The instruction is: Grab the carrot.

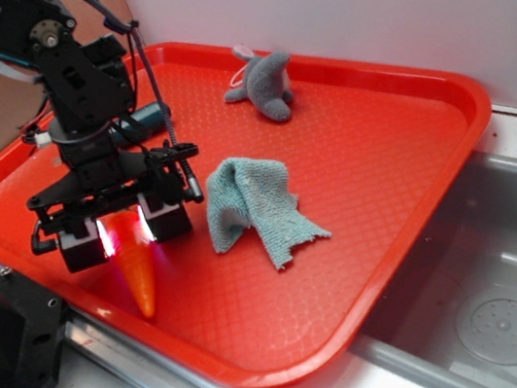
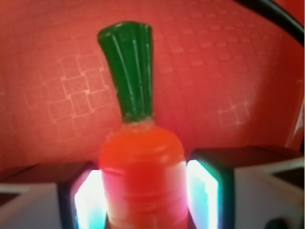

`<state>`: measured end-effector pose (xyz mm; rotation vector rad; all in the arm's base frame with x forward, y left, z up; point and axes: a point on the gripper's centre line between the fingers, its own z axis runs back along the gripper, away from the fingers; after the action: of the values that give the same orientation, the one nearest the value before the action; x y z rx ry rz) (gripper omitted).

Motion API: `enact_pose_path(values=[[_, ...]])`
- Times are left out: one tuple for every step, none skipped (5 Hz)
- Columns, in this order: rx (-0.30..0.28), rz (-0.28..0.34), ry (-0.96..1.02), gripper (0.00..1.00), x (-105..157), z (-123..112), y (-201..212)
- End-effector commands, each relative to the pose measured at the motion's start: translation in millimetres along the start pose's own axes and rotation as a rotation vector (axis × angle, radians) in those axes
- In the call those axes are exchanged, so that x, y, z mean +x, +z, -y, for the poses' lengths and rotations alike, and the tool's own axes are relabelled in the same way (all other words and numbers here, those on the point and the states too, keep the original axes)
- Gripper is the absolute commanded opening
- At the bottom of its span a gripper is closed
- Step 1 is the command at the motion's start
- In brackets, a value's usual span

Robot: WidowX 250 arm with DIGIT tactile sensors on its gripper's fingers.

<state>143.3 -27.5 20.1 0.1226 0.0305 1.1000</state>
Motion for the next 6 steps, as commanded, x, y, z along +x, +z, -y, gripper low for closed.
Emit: enact_pose_path(values=[[0.002,-0.004,-0.179,0.0,2.2,5.4,10.1],[-0.131,0.032,-0.403,0.0,23.1,22.8,60.0],[-0.177,0.029,-0.514,0.0,35.0,28.7,86.5],[-0.303,0.019,-0.693,0.0,46.9,33.6,123.6],[-0.315,0.029,-0.75,0.0,56.8,35.8,149.4],[-0.318,0.033,-0.792,0.0,61.3,34.2,166.6]])
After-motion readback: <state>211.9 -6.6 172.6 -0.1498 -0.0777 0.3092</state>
